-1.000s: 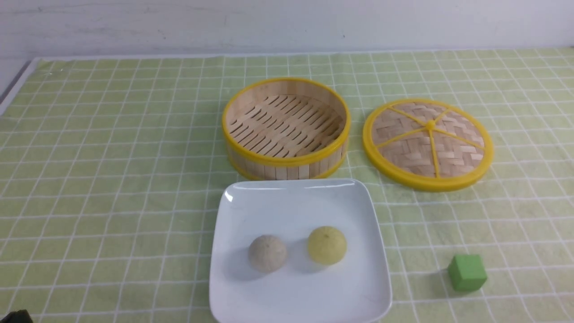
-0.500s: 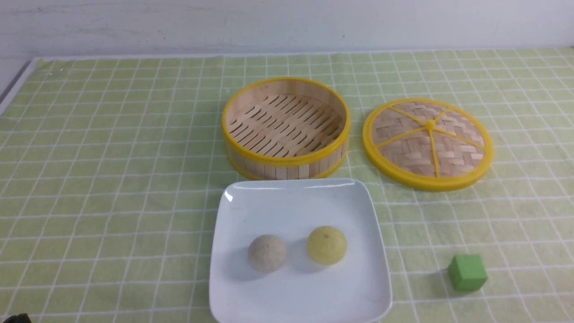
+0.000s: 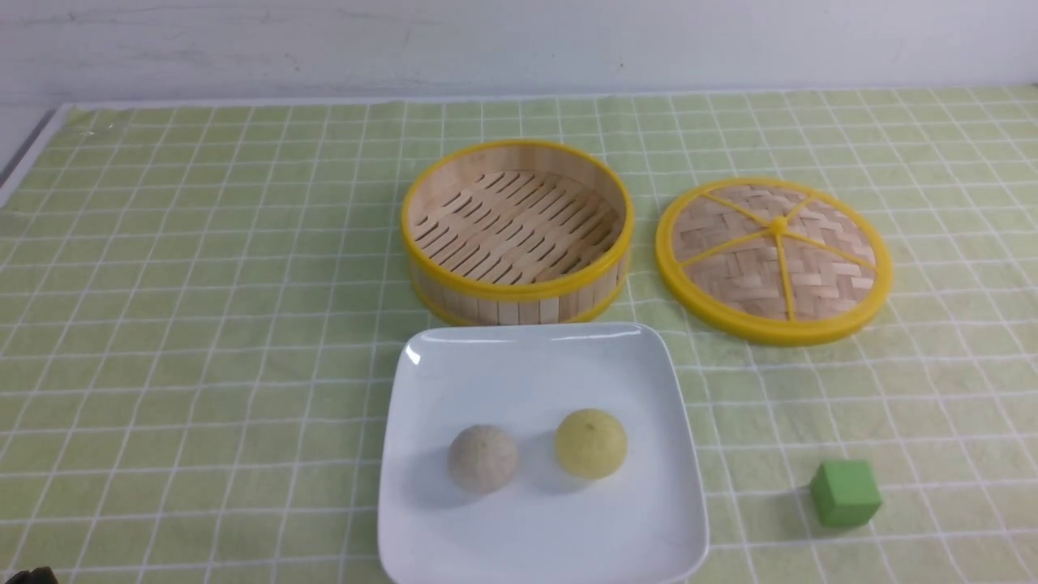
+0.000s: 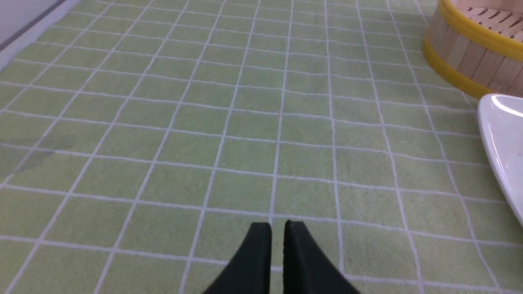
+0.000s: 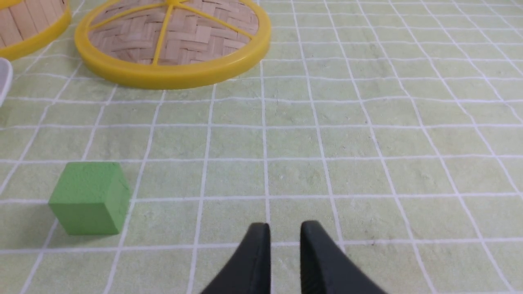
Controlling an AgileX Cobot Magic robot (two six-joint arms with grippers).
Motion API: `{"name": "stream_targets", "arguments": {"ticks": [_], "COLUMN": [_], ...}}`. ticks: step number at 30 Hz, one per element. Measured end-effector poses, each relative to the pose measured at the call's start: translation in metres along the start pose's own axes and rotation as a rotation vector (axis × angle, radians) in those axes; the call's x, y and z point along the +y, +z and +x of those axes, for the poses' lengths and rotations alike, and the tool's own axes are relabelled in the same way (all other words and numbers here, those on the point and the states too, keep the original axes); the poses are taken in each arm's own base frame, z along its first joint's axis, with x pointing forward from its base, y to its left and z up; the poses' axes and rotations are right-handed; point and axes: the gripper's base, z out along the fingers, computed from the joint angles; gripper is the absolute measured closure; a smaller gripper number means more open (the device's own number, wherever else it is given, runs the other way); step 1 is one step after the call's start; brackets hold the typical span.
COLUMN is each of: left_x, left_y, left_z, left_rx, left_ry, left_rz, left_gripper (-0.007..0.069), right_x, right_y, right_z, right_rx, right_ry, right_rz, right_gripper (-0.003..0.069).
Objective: Put the steamed buns into the plate on the green tablecloth.
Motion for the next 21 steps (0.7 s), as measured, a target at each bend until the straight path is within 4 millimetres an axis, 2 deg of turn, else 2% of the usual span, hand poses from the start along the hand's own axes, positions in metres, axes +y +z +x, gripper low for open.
{"name": "stream_targets", "arguments": {"ticks": [21], "left_x": [0.0], "left_y": [0.0], "left_z": [0.0001], "left_rx": [0.001], "left_ry": [0.0], "left_rz": [0.0], "left_gripper": [0.0523], "right_x": [0.0], "right_y": [0.0], "right_z": [0.0], "right_rx": [0.0], "right_ry": [0.0], "right_rz": [0.0], "right_gripper": [0.0487]}}
